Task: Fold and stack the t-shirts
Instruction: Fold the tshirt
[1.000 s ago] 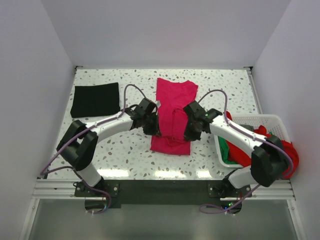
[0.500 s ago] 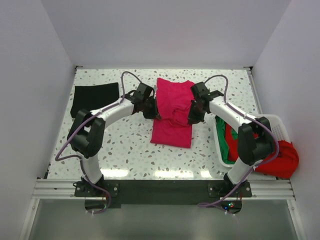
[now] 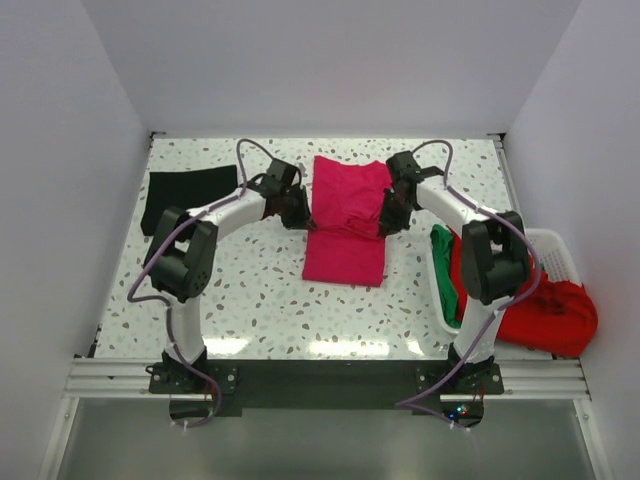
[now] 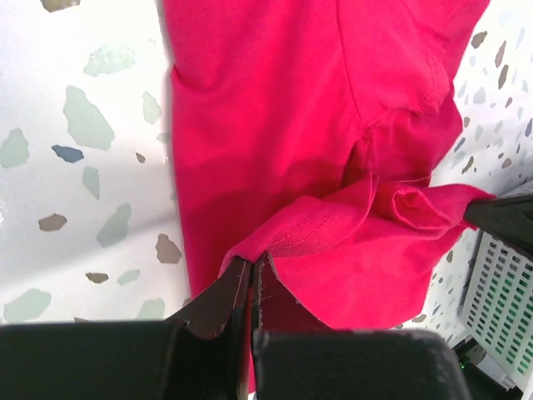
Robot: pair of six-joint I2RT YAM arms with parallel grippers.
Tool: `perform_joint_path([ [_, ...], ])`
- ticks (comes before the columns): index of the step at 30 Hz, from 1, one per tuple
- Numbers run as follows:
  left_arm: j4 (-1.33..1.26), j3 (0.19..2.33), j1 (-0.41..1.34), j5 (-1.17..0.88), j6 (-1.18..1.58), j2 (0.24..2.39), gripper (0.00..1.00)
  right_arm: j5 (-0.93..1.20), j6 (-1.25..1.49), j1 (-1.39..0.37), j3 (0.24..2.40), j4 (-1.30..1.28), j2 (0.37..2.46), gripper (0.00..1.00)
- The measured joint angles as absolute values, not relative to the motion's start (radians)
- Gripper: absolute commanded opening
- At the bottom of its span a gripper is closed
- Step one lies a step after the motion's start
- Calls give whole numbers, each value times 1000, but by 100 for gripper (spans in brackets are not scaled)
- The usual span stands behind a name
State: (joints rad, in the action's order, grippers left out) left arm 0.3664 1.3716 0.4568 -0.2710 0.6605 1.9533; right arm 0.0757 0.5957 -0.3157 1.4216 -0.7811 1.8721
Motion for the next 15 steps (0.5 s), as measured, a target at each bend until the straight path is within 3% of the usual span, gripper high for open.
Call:
perform_joint_path([
  [5,359,1400,433,-275,661,1987,0,96,562,-298,1540,-794,1982,0],
  [6,361,1420,427,-276,661,1998,5,97,556,-295,1569,-797,2005,0],
  [7,360,1443,422,-277,660,2011,22,97,551,-294,1596,-802,2025,4],
  [10,358,1504,412,-277,653,2040,48,96,541,-287,1665,-821,2066,46],
  [13,358,1518,406,-274,647,2040,55,84,520,-280,1710,-843,2073,59],
  [15,360,1516,406,-273,641,2040,55,74,507,-279,1732,-851,2069,60],
])
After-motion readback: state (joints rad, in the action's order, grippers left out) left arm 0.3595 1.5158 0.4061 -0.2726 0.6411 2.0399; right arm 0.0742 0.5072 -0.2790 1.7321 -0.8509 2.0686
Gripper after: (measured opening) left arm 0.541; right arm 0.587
